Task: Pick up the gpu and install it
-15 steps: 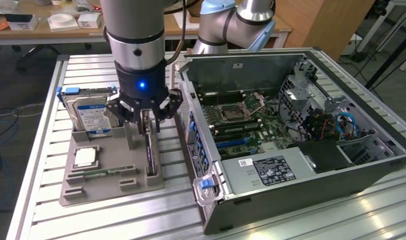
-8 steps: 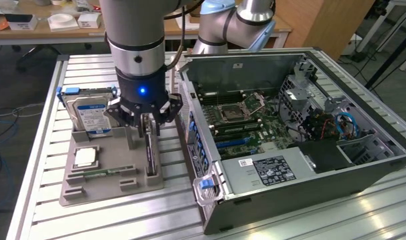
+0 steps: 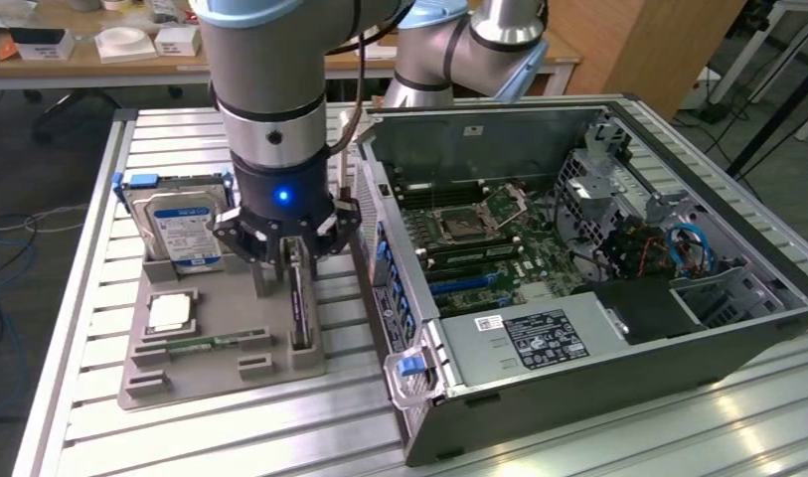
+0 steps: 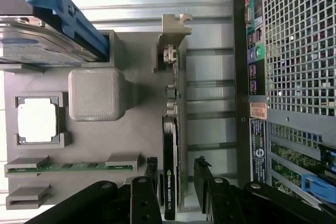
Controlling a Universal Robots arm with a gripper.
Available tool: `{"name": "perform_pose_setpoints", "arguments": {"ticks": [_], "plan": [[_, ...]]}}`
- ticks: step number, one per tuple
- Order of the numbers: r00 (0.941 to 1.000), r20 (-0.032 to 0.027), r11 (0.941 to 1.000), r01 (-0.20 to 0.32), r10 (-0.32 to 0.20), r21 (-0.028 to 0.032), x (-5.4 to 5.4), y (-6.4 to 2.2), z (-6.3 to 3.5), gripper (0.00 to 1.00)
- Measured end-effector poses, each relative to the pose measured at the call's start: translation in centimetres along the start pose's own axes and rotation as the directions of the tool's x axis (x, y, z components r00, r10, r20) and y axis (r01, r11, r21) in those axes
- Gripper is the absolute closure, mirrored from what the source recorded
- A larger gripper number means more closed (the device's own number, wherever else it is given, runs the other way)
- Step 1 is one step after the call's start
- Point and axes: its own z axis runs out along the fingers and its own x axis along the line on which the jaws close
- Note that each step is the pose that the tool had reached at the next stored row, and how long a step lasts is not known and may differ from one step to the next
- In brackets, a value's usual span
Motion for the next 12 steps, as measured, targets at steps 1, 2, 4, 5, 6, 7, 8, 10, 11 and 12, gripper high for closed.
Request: {"name": "perform_pose_setpoints", "arguments": {"ticks": [1,2,4,5,6,7,8,10,11,12], "plan": [[1.0000,0.0000,1.0000,0.000,0.000,0.0000,0.0,-0.01,0.15,0.59],[1.0000,0.0000,1.0000,0.000,0.000,0.0001,0.1,-0.02,0.31,0.59],[1.0000,0.0001,1.0000,0.000,0.000,0.0000,0.3,-0.05,0.65,0.59],[1.0000,0.0002,1.0000,0.000,0.000,0.0001,0.4,-0.07,0.82,0.59],[1.0000,0.0006,1.0000,0.000,0.000,0.0000,0.5,-0.08,1.01,0.59],[1.0000,0.0011,1.0000,0.000,0.000,-0.0001,0.6,-0.08,1.20,0.59],[1.0000,0.0012,1.0000,0.001,-0.001,-0.0002,0.6,-0.04,1.37,0.59],[1.0000,0.0013,1.0000,0.005,-0.005,-0.0001,0.6,0.05,1.68,0.59],[1.0000,0.0013,1.0000,0.007,-0.007,-0.0002,0.6,0.09,1.84,0.59],[1.0000,0.0014,1.0000,0.009,-0.009,-0.0003,0.6,0.11,2.00,0.59]]}}
